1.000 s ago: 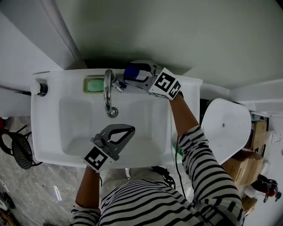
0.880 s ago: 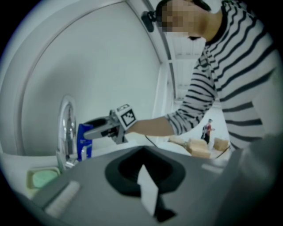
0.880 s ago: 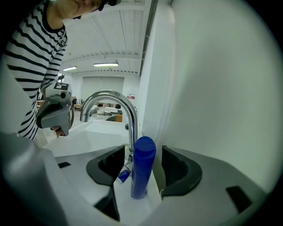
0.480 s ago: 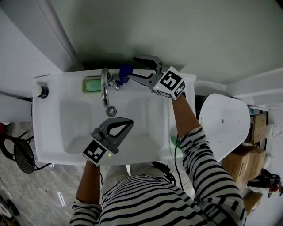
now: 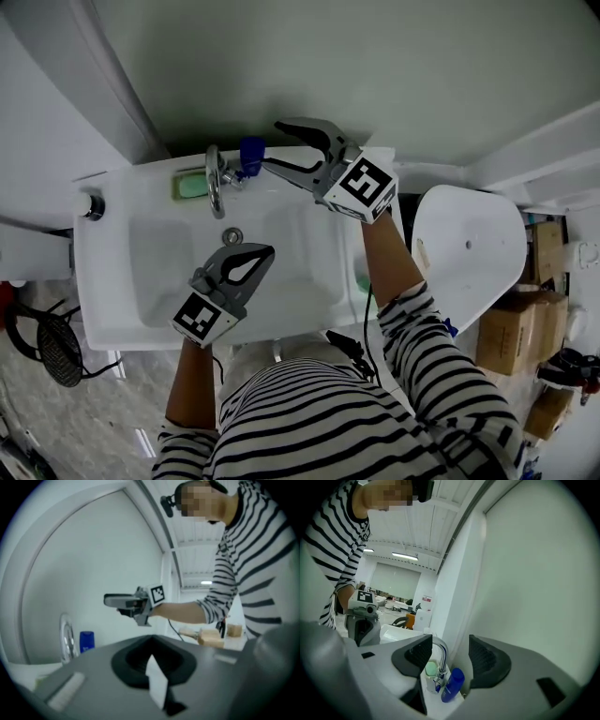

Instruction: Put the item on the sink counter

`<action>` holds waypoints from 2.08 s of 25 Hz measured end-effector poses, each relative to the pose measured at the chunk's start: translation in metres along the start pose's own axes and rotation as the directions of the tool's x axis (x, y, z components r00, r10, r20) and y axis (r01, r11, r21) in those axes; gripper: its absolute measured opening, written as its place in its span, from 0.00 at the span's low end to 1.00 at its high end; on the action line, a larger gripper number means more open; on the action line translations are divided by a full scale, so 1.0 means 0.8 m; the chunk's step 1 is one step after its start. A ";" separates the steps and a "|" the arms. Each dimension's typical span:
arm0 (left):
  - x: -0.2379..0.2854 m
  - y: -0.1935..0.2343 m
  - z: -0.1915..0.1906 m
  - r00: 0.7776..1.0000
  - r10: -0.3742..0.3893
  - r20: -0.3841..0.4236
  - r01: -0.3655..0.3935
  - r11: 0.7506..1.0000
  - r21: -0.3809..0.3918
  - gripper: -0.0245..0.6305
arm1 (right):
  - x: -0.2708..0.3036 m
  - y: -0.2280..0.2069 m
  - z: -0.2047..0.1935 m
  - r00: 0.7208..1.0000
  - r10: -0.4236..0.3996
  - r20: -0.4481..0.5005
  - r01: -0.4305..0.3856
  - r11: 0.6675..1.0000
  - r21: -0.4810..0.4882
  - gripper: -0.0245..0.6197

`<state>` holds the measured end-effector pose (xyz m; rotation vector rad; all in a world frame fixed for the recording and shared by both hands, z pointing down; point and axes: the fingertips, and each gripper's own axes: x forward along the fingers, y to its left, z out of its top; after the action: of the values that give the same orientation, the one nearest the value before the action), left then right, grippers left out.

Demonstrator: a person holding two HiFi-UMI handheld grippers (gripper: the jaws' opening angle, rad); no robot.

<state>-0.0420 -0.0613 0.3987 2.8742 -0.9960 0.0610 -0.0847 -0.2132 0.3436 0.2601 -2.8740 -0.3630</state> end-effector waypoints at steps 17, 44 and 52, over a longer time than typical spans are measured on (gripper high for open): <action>0.015 -0.068 0.045 0.991 -0.120 0.052 0.116 0.991 0.068 0.05 | -0.156 0.094 0.059 0.974 -0.223 -0.043 0.225 0.973 0.050 0.32; 0.092 -0.154 -0.009 0.942 -0.334 -0.036 0.335 0.942 -0.001 0.05 | -0.327 0.211 -0.169 0.789 -0.247 -0.563 0.445 0.861 0.245 0.46; 0.094 -0.156 -0.020 0.942 -0.331 -0.061 0.331 0.944 -0.011 0.05 | -0.345 0.237 -0.255 0.684 -0.148 -0.714 0.463 0.845 0.269 0.49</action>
<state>0.0942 -0.0082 0.4100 2.9734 -0.4900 0.1218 0.2031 -0.0214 0.5289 0.7978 -2.1225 0.2942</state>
